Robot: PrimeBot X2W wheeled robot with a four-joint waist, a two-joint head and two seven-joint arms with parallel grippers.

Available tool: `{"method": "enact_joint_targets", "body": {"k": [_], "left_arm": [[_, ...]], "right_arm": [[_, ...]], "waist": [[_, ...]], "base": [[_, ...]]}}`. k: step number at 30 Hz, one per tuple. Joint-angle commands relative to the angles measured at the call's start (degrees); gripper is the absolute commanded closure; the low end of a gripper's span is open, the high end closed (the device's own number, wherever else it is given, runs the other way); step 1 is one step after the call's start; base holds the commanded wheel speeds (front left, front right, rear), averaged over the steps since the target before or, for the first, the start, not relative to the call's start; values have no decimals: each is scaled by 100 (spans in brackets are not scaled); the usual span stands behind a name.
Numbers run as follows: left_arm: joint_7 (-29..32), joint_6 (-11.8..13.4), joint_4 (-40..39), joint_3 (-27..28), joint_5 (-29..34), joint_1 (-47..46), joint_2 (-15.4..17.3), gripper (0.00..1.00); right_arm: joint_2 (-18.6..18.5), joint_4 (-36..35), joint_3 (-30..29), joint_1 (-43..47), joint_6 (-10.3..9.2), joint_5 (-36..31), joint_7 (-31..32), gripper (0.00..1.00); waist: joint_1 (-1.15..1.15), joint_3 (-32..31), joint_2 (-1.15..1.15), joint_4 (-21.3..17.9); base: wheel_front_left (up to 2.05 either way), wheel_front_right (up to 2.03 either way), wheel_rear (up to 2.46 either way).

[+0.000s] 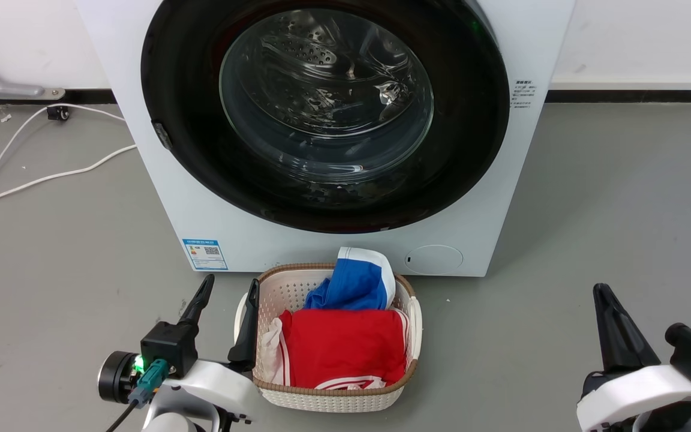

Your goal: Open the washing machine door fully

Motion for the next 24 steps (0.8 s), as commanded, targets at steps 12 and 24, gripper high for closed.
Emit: {"method": "enact_joint_targets", "body": {"k": [12,24], "left_arm": [[-14,-69,-31,62,19,-14,-59,0],[-14,-65,-323,190,131,-274,-110,0]], "right_arm": [[8,301,34,-139,1,5293,424,100],[-383,1370,-925,-1343,1,8636,974,100]], "waist": [[0,28,0,-12],[0,672,0,-78]], "base": [[0,0,0],[0,0,0]]}}
